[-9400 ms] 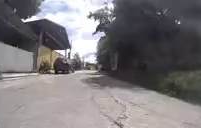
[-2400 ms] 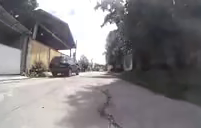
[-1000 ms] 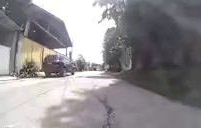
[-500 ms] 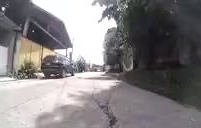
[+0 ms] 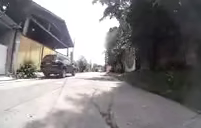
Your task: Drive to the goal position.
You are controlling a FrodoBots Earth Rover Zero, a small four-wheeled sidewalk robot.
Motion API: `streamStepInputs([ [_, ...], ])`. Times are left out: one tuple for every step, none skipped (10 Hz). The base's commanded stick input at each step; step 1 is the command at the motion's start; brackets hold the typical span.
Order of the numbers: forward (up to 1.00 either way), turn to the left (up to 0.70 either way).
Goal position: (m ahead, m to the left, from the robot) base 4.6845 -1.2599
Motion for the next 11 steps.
streamStepInputs([
  [0.5,0.0],
  [0.5,0.0],
  [0.5,0.0],
  [0.5,0.0],
  [0.5,0.0],
  [0.5,0.0],
  [0.5,0.0],
  [0.5,0.0],
  [0.5,0.0],
  [0.5,0.0],
  [0.5,0.0],
])
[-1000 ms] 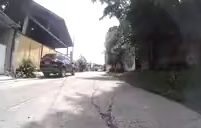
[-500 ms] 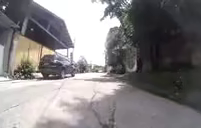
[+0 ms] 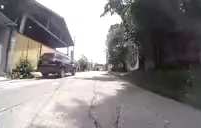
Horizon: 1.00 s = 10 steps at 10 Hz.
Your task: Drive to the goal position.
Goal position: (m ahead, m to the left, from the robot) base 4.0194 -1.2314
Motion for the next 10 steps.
streamStepInputs([
  [0.5,0.0],
  [0.5,0.0],
  [0.5,0.0],
  [0.5,0.0],
  [0.5,0.0],
  [0.5,0.0],
  [0.5,0.0],
  [0.5,0.0],
  [0.5,0.0],
  [0.5,0.0],
])
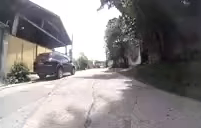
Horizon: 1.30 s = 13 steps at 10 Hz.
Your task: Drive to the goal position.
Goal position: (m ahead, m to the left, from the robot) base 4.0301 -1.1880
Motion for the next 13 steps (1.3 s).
streamStepInputs([
  [0.5,0.0],
  [0.5,-0.01],
  [0.5,-0.03],
  [0.5,-0.05],
  [0.5,-0.07],
  [0.5,-0.07],
  [0.5,-0.05],
  [0.5,-0.04],
  [0.5,-0.02],
  [0.5,0.0],
  [0.5,0.0],
  [0.5,0.0],
  [0.5,0.0],
])
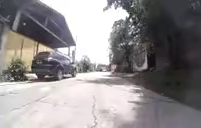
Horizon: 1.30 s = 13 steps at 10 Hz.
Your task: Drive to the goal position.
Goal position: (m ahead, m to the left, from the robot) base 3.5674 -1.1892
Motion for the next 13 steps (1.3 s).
streamStepInputs([
  [0.5,0.0],
  [0.5,0.0],
  [0.5,0.0],
  [0.5,0.0],
  [0.5,0.0],
  [0.5,0.0],
  [0.5,0.0],
  [0.5,-0.22],
  [0.5,-0.26],
  [0.5,-0.23],
  [0.5,-0.2],
  [0.5,-0.16],
  [0.5,-0.13],
])
